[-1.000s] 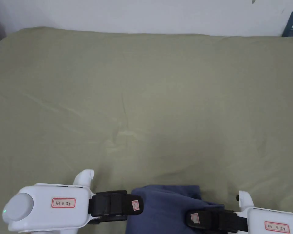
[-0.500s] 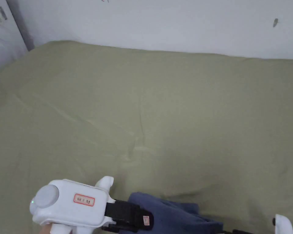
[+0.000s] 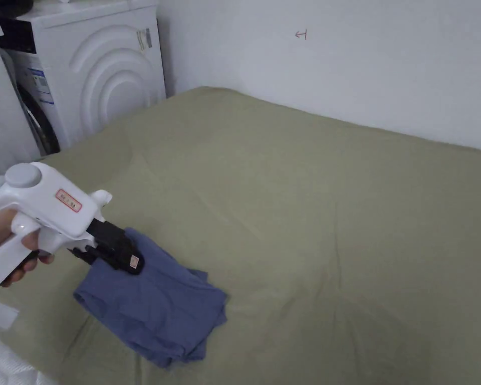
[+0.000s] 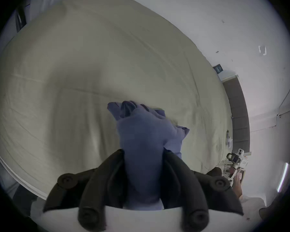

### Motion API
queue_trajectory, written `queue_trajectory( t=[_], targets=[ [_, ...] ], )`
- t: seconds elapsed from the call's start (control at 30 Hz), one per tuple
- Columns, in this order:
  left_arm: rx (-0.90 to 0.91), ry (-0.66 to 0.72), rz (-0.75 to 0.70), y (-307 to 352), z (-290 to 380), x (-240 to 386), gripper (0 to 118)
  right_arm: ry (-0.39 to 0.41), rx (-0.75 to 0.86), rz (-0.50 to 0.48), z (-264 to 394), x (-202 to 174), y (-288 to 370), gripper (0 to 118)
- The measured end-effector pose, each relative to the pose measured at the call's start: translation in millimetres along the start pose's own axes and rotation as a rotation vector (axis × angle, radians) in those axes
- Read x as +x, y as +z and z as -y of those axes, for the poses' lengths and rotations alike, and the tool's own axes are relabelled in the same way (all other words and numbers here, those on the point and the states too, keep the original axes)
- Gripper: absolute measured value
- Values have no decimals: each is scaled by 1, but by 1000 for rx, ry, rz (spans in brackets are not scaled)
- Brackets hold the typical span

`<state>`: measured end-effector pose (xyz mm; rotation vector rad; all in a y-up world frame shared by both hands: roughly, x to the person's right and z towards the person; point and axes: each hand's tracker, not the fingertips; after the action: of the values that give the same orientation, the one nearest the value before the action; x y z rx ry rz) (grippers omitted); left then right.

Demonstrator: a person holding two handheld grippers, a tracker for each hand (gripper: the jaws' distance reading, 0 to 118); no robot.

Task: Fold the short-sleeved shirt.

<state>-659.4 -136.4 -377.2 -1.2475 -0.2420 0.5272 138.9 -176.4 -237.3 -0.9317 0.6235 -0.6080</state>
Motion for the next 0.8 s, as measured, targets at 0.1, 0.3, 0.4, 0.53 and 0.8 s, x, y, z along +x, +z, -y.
queue_trajectory(
  t=[0.1,0.3,0.4,0.53,0.8],
  targets=[
    [48,-46,-37,-4,-7,-1,58,-14,9,15,4,1,8,0],
    [113,20,-72,-5,4,0,114,-33,35,23,1,15,18,0],
    [129,2,-80,6,17,9,113,-24,49,1,-3,16,24,0],
    [190,26,-61,23,35,41,71,24,70,-7,-8,8,37,0],
    [388,-219,31,14,105,190,0,199,233,50,-19,-33,84,0]
  ],
)
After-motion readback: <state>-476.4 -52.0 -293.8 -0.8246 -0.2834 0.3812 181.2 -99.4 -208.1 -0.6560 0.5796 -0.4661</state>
